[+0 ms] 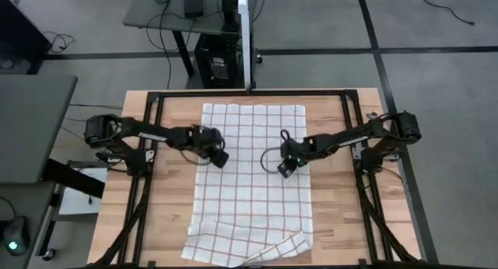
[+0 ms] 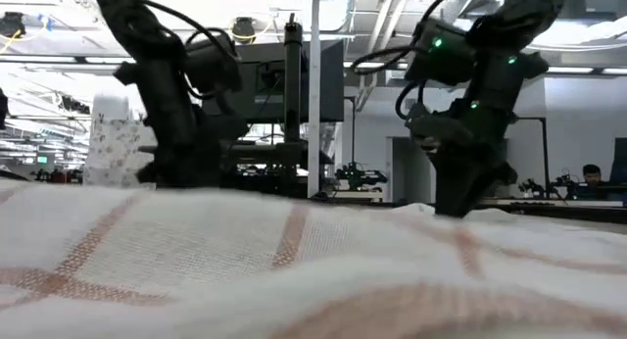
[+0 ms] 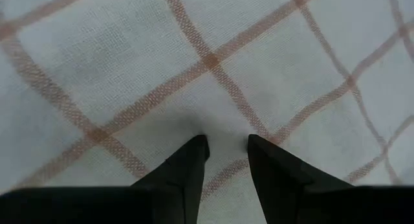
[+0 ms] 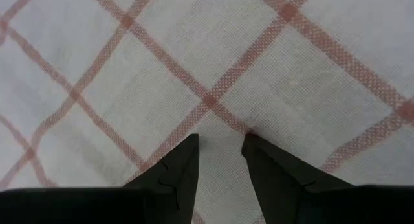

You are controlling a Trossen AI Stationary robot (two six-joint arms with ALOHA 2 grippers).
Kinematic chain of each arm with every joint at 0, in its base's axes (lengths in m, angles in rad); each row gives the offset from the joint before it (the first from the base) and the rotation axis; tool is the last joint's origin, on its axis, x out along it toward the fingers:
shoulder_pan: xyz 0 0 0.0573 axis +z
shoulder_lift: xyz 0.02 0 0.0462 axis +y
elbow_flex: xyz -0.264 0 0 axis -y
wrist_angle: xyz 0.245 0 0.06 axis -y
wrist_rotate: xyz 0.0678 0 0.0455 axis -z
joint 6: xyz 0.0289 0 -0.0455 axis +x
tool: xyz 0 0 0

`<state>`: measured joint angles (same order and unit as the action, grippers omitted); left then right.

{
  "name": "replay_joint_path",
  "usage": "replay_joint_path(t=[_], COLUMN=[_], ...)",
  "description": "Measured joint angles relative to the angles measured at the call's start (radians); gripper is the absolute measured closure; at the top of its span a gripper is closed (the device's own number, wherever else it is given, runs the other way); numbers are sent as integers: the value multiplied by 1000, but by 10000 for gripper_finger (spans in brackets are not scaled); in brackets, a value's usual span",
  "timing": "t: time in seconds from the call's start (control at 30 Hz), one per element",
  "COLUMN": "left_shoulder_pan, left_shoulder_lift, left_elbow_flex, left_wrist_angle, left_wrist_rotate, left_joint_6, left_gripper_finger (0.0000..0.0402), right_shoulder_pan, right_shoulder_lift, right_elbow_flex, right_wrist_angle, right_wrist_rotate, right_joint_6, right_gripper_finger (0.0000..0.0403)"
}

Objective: Roll towel
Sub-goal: Fold the white towel

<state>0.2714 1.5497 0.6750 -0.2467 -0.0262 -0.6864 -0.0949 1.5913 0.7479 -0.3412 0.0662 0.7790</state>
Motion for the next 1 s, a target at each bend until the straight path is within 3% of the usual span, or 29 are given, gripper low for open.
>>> replay_joint_path(t=[0.27,0.4,0.5,0.63,0.83,1.0], left_shoulder_pan=[230,286,283,248,155,38], left_shoulder_lift=[3,1,-32,-114,-277,-361], left_elbow_flex=[0,54,112,177,196,198], left_wrist_angle=[91,46,-21,-117,-141,-128], left_wrist_rotate=[68,164,200,204,205,204], left_joint_6=[161,244,312,386,359,248], left_gripper_finger=[296,296,296,296,295,295], right_shoulder_pan=[-234,-328,-324,-222,71,340], right_shoulder_lift=[0,-3,-41,-161,-347,-389], right_elbow_flex=[-1,8,39,49,40,31], right_wrist_angle=[12,61,62,55,53,77], right_wrist_rotate=[-35,-272,-410,-459,-312,-251], right_joint_6=[-161,-205,-208,-194,-117,13], right_gripper_finger=[280,280,280,280,280,280])
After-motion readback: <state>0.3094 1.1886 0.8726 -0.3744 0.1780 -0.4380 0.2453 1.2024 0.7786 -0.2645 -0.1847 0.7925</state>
